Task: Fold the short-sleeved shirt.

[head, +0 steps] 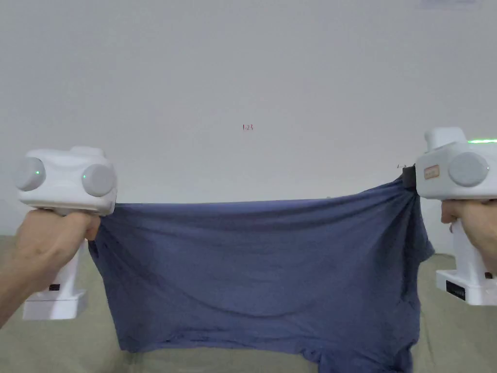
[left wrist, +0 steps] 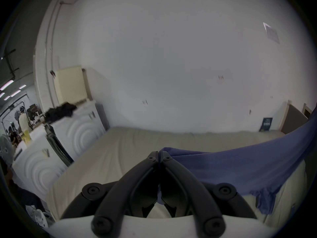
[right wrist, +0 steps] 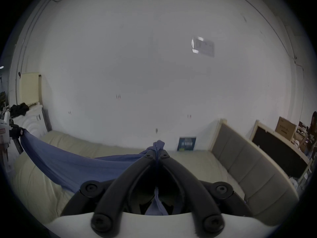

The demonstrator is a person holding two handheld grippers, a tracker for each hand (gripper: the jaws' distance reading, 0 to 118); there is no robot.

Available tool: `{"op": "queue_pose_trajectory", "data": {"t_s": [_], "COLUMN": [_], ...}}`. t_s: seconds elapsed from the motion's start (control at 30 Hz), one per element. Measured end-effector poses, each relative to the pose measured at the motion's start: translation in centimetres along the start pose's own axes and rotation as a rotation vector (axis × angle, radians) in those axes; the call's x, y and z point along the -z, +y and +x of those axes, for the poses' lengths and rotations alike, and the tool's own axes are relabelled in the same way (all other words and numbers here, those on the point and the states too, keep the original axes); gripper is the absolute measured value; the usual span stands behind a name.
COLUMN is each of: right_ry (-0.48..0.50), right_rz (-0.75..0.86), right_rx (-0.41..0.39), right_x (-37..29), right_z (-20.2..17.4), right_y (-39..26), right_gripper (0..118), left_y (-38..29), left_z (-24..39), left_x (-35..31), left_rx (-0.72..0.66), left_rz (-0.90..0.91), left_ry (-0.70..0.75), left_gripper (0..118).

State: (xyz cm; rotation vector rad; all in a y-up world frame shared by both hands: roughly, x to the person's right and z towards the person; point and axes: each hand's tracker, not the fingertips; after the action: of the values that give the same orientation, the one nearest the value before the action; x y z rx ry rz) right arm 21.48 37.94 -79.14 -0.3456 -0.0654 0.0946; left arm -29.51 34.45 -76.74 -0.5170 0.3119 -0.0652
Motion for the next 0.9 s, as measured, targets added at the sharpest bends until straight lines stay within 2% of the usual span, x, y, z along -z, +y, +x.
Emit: {"op": "queue_pose_trajectory", "data": {"t_s": [0.03,0.07,0.17,0.33,0.4,0.43,0.53,0.6,0.77,0.9], "right_ry": [-0.005,0.034,0.046,0.08,0.111,0.093,0.122,0.115,0.142,0.155], "right_rz": [-0.024,-0.042,-0.127,-0.2,-0.239,-0.254,-0.295,-0.301,-0.349,-0.365], "right_rx": [-0.005,-0.007,-0.019,0.035,0.026,0.006,0.053,0.04,0.105,0.104], "right_x": [-0.2,-0.7,-2.8,-10.1,-13.2,-15.6,-20.1,-22.6,-26.7,-29.6], "right_z": [-0.3,-0.1,-0.3,1.2,1.4,1.2,1.6,1.7,2.8,3.3], "right_y": [-2.5,-4.9,-11.7,-21.8,-25.1,-26.7,-30.6,-33.2,-37.9,-40.2], "right_gripper": [3,3,3,3,3,3,3,3,3,3], "left_y": [-2.2,-3.9,-10.0,-18.9,-21.9,-23.6,-27.5,-29.9,-34.8,-37.9], "left_z": [0.2,0.3,-0.2,-2.7,-3.8,-4.3,-5.3,-5.9,-7.9,-10.0], "left_x": [0.3,0.6,0.0,-4.5,-6.8,-8.1,-10.9,-12.6,-16.6,-19.0], "left_rx": [0.024,0.048,0.042,0.033,0.038,0.034,0.051,0.057,0.025,-0.026], "left_rz": [-0.013,-0.036,-0.084,-0.159,-0.202,-0.206,-0.238,-0.278,-0.309,-0.337], "left_ry": [-0.002,-0.003,-0.043,-0.071,-0.084,-0.089,-0.094,-0.099,-0.101,-0.119], "left_gripper": [0,0,0,0,0,0,0,0,0,0]}}
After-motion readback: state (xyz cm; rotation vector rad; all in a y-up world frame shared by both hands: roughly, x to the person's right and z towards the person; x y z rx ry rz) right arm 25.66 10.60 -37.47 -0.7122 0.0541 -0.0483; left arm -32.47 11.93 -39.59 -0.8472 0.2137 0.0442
